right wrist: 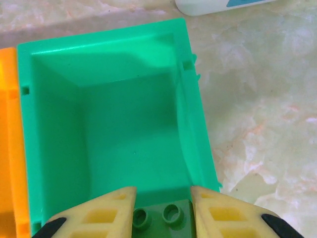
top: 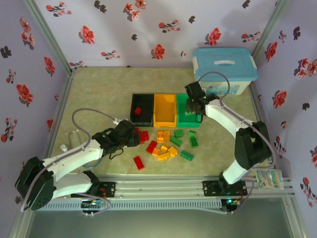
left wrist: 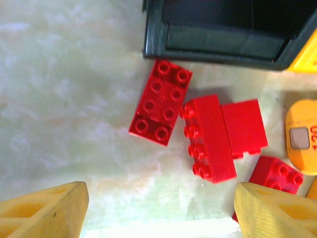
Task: Sort the legos into containers by color
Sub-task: Place the lego in the container, then pick up the lego from the middle-left of the table.
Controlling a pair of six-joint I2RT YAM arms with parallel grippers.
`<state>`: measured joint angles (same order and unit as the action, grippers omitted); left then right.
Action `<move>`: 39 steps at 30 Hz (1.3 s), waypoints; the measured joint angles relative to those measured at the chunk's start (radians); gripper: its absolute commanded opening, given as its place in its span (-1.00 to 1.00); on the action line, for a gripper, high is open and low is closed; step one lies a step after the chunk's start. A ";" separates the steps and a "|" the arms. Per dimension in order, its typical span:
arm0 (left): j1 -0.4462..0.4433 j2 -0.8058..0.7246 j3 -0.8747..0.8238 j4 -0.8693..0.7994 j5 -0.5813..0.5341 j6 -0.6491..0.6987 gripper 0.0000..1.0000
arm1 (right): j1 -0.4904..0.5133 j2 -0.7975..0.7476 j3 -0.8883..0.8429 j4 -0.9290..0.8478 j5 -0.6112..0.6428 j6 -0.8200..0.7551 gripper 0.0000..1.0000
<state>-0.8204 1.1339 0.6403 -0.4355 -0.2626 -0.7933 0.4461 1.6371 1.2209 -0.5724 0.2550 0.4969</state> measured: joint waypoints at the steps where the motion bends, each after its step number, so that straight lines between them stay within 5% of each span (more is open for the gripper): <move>1: -0.012 -0.002 -0.005 -0.007 0.000 -0.014 0.54 | -0.004 0.018 0.013 0.000 -0.001 -0.005 -0.05; 3: -0.037 -0.002 -0.009 -0.023 -0.002 -0.042 0.54 | -0.009 0.044 0.036 0.000 -0.007 -0.023 0.39; 6: -0.079 -0.002 -0.015 -0.048 -0.007 -0.086 0.54 | -0.010 0.058 0.048 0.009 -0.022 -0.037 0.55; 24: -0.323 0.141 0.006 -0.140 0.001 -0.404 0.42 | -0.007 -0.068 -0.035 0.084 -0.096 -0.006 0.56; 39: -0.346 0.283 0.060 -0.127 0.012 -0.458 -0.19 | -0.007 -0.134 -0.148 0.108 -0.101 0.011 0.56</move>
<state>-1.1660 1.4166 0.7006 -0.5621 -0.2504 -1.2510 0.4393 1.5032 1.0729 -0.4641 0.1543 0.5079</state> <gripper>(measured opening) 0.432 0.781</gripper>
